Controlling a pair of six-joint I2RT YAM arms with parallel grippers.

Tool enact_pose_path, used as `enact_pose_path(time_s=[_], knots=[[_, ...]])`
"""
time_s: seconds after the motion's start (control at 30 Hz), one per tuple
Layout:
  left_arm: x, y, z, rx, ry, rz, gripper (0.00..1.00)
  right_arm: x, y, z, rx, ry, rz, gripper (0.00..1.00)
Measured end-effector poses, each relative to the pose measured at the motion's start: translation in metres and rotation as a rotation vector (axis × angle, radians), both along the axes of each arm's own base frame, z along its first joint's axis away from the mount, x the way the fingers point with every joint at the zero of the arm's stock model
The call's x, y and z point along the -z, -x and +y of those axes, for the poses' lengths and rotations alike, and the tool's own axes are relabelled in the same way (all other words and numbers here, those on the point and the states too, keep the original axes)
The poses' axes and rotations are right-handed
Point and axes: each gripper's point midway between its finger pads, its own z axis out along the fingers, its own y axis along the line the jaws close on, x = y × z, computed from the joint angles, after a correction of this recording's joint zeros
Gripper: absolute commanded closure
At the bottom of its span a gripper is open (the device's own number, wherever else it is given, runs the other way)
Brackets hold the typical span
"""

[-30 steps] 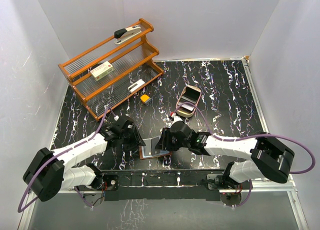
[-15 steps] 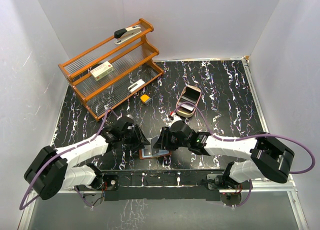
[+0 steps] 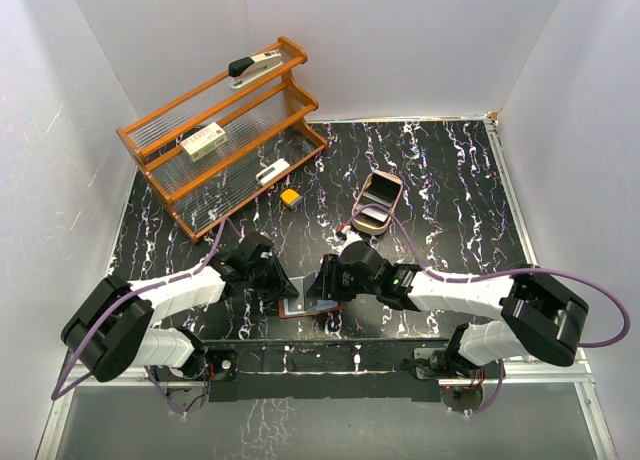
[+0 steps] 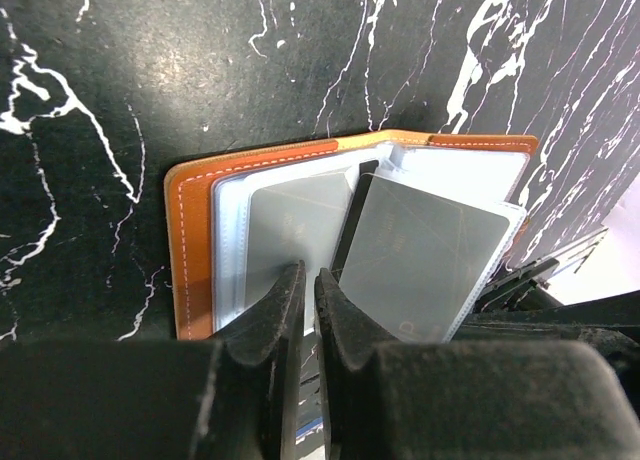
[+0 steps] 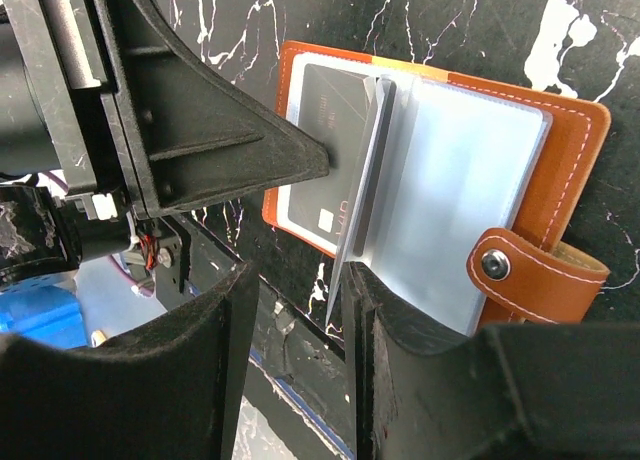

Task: Put the credit cards into the card holder
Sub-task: Turn over the card slot in the card holder.

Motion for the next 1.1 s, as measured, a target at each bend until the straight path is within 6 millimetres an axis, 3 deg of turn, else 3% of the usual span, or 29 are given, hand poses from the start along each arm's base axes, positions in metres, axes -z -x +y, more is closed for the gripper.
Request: enact_pose_path(time_s=[0.5, 1.1], knots=[[0.0, -0.001, -0.013, 0.03, 0.05, 0.011, 0.93, 0.006, 0.005, 0.003, -0.029, 0.005, 0.025, 0.62], [-0.01, -0.004, -0.022, 0.024, 0.117, 0.003, 0.91, -0.002, 0.004, 0.018, -0.082, -0.035, 0.007, 0.61]])
